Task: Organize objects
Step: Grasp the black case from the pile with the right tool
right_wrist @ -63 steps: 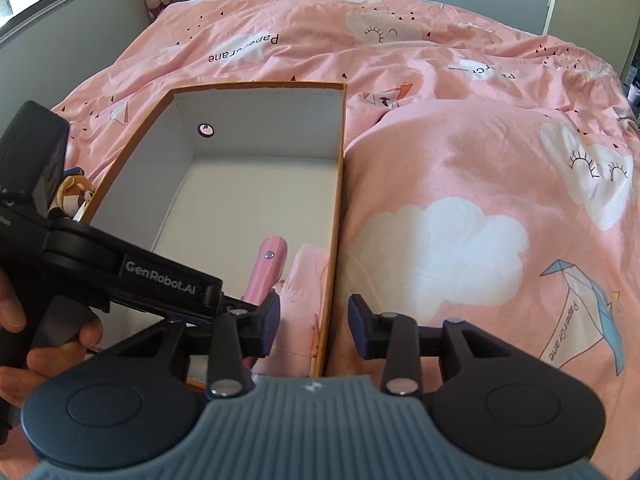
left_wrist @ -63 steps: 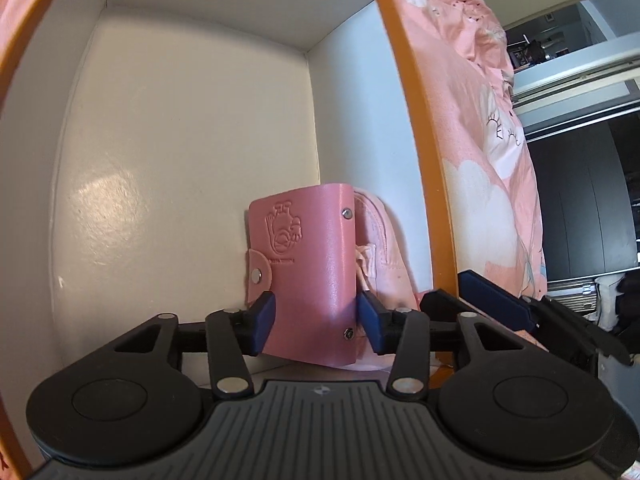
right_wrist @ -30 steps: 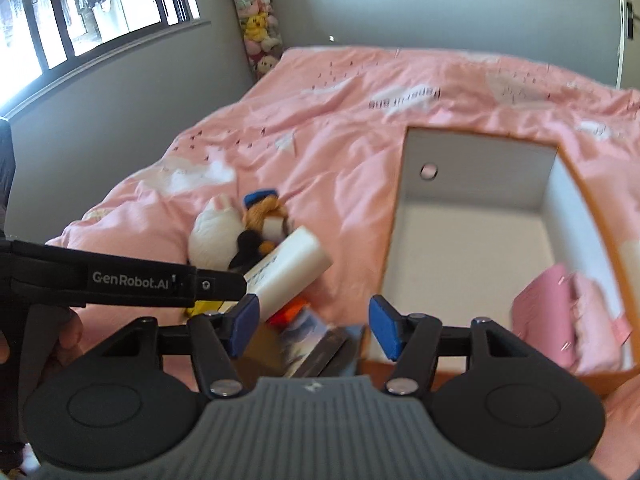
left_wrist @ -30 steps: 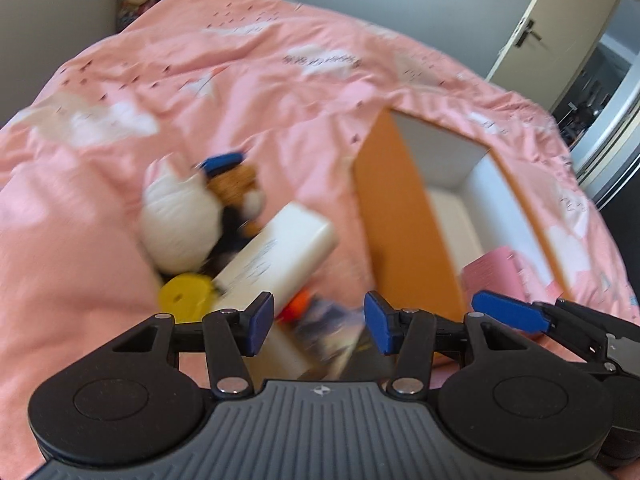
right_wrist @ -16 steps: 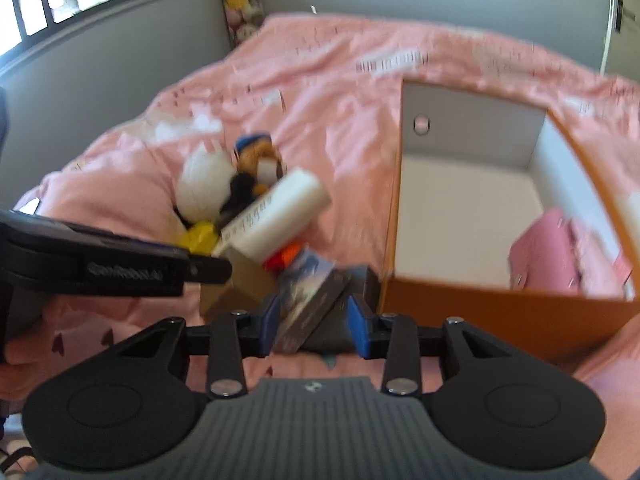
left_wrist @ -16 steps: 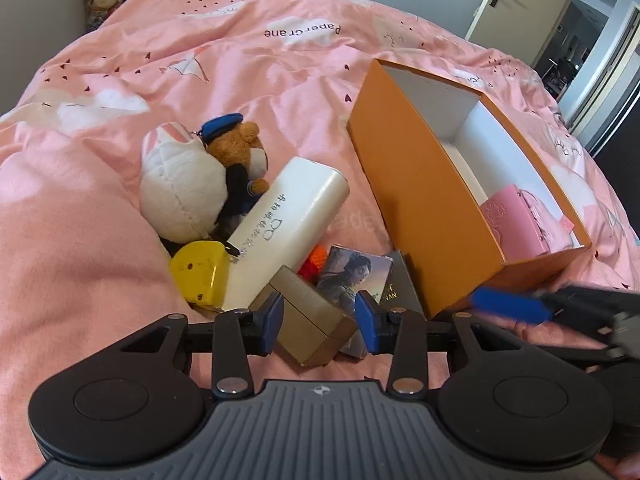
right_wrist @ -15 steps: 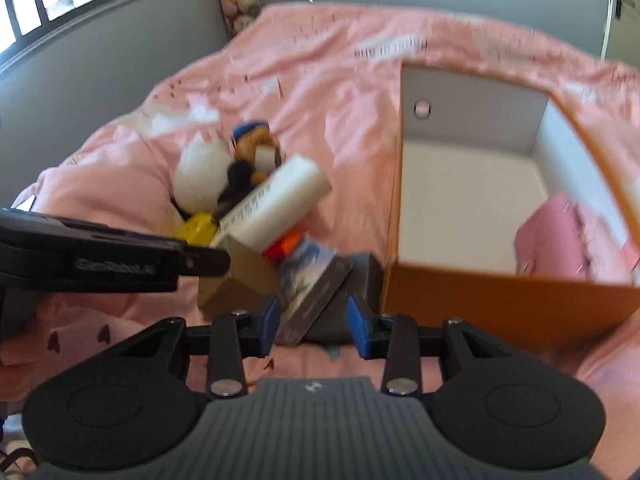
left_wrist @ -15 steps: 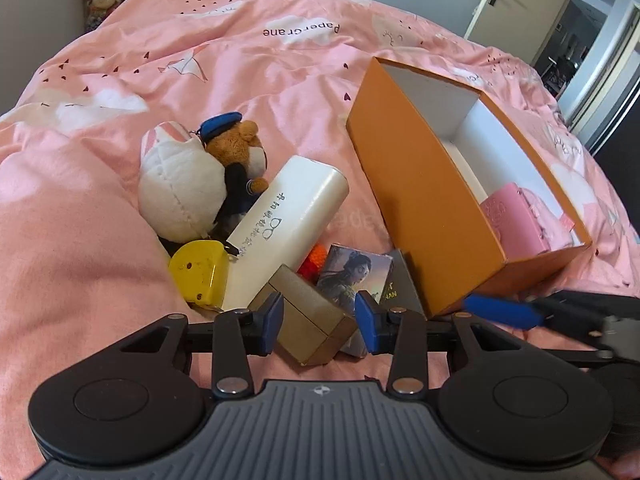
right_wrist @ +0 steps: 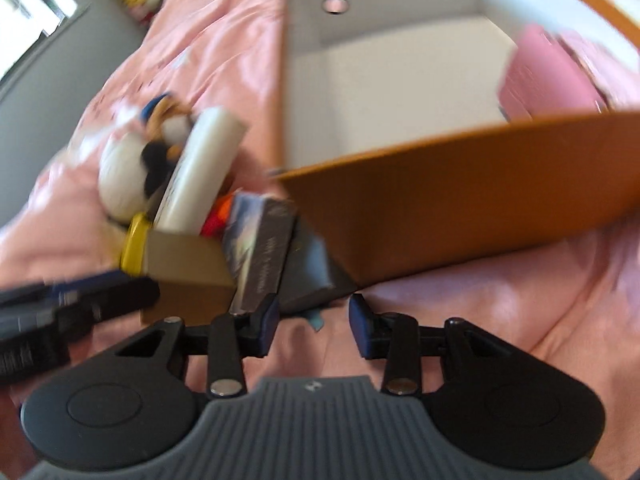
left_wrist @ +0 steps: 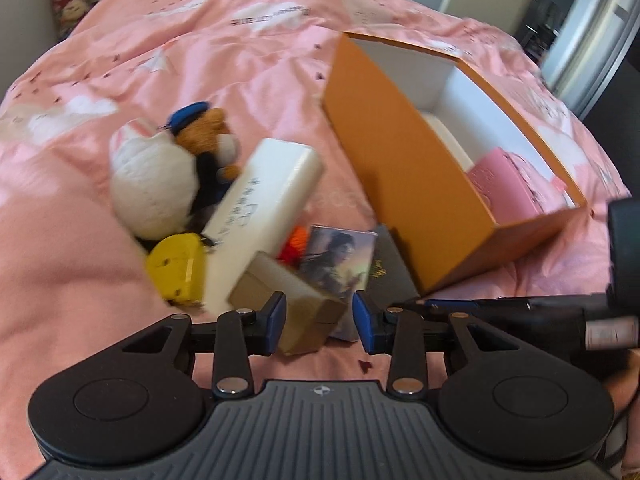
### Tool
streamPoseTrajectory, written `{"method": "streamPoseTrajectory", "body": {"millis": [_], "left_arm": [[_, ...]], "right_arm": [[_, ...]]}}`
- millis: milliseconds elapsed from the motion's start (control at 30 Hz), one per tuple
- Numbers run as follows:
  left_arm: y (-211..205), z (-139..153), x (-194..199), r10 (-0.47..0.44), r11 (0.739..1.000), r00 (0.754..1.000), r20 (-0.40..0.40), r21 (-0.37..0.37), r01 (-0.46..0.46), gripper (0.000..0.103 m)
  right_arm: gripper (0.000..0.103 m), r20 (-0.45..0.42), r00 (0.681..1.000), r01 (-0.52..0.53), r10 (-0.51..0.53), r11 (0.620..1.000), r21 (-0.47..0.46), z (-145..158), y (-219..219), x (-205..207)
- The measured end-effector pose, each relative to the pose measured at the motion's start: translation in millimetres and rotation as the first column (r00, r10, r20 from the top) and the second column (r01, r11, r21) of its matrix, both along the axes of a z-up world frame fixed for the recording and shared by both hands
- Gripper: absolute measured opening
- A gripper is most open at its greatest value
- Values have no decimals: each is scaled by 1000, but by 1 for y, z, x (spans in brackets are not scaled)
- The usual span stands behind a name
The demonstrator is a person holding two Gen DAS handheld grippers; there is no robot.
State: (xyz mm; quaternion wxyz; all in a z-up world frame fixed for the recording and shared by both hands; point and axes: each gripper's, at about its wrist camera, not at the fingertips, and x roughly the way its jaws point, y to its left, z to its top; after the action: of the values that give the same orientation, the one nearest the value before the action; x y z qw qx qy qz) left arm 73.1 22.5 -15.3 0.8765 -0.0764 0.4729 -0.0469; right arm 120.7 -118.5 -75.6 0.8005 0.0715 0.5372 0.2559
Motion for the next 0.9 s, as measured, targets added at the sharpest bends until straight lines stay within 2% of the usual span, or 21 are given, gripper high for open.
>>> {"method": "streamPoseTrajectory", "body": {"millis": [167, 333, 533, 767, 900], "left_arm": [[-7, -1, 7, -15, 999, 1000, 2, 42, 15, 43], [-6, -2, 15, 5, 998, 1000, -1, 67, -4, 43], [-6, -2, 21, 18, 996, 1000, -6, 86, -17, 43], [-7, 5, 20, 31, 994, 999, 9, 103, -32, 43], [-3, 8, 17, 35, 993, 999, 11, 115, -36, 43]], "right_arm": [[54, -77, 995, 73, -66, 993, 90, -16, -8, 9], [57, -134, 983, 144, -128, 982, 123, -33, -11, 16], [59, -163, 974, 186, -158, 967, 173, -47, -12, 20], [46, -141, 981, 161, -135, 967, 195, -40, -12, 7], [38, -84, 992, 112, -98, 976, 189, -24, -9, -9]]}}
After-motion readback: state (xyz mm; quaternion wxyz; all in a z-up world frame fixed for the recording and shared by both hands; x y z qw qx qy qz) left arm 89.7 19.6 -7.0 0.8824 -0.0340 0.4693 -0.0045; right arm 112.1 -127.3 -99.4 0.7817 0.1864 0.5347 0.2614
